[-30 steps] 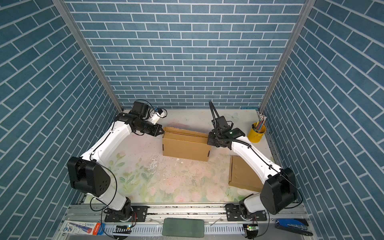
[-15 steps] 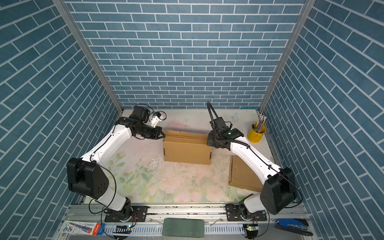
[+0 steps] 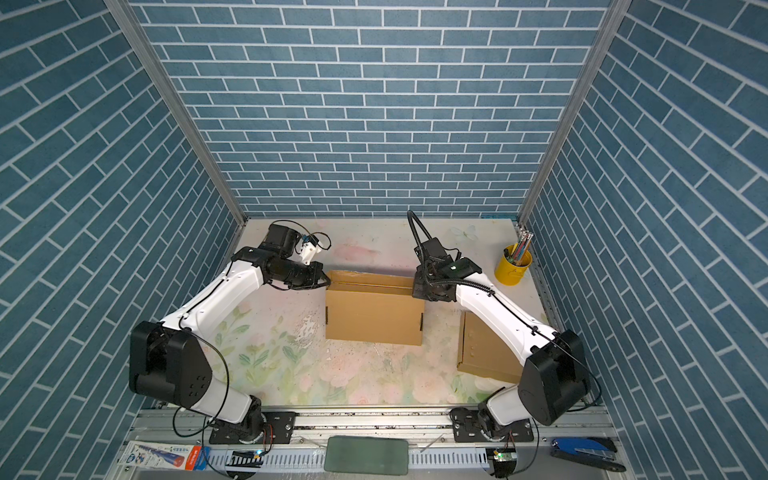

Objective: Fold the paper box

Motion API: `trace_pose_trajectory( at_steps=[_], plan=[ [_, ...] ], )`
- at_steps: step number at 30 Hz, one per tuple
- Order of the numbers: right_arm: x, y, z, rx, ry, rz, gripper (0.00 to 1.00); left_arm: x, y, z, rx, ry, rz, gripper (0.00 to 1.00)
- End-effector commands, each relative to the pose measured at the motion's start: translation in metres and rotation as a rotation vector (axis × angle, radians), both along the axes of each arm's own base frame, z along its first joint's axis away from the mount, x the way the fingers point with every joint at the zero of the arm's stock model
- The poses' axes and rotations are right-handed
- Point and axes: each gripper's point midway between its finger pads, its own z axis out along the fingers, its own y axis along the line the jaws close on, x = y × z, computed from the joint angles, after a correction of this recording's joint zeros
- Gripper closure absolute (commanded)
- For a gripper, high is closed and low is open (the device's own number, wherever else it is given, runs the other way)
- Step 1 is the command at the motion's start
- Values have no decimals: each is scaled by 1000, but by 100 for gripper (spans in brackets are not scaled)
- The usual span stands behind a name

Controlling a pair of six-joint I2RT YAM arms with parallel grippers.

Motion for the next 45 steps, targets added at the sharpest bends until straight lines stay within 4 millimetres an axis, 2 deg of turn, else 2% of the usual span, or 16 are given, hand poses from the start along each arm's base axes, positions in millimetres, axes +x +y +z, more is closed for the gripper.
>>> trace_pose_trajectory(
  at_steps=[1,8,14,18,23,36,40,45],
  plan=[
    [-8,-6,-3,-10,16,-55,100,15,-8,27,-57,-81,20,93],
    [0,-16,22,-9,-88,-106,100,27,-15,41,-101,-138,28,93],
    [3,-22,31,-1,-169,-137,100,25,-19,34,-117,-151,23,90],
    [1,-24,22,-25,-191,-138,100,20,-19,25,-120,-137,20,89],
    [0,-24,9,-42,-172,-137,100,20,-20,24,-122,-139,13,87],
    [-1,-27,1,-65,-162,-140,100,29,-13,34,-61,-163,-33,75],
    [-1,-27,2,-66,-163,-140,100,33,-14,37,-56,-166,-45,75],
    [-1,-27,3,-64,-163,-139,100,33,-14,35,-45,-155,-56,80]
  ],
)
